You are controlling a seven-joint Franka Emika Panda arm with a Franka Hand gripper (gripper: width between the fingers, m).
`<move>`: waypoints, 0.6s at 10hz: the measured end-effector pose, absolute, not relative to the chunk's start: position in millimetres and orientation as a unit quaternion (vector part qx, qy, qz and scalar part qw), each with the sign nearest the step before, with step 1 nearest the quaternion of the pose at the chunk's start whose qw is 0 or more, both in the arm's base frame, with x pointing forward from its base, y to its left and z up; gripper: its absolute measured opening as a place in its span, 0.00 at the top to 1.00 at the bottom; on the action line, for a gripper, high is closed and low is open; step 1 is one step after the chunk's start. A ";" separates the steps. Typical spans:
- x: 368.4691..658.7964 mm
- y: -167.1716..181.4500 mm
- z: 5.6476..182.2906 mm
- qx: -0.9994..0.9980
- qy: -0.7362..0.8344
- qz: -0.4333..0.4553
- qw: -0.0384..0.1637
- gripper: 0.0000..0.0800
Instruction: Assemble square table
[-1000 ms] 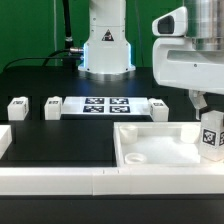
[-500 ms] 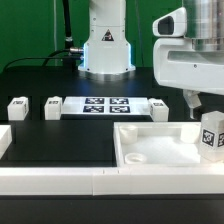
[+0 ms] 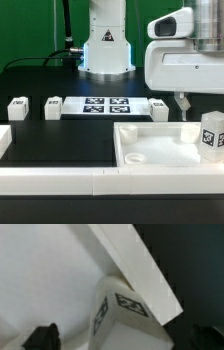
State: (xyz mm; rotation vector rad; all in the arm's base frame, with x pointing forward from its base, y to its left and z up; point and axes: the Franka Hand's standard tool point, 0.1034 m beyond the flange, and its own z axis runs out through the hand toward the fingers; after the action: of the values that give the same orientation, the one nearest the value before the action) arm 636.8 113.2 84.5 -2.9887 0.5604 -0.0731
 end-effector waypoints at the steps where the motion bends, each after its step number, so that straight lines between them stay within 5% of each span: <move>1: 637.2 113.7 84.9 -0.991 0.122 -0.027 0.049 0.19; 6: 637.2 115.0 86.3 -0.995 -0.092 -0.031 0.039 0.19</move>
Offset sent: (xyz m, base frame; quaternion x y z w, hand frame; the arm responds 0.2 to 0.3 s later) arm 0.0028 0.0121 0.0036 -0.0108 -0.0224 -0.2812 0.9593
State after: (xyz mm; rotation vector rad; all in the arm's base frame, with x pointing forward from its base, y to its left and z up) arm 637.2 115.0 86.3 -3.0487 -0.2815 -0.0947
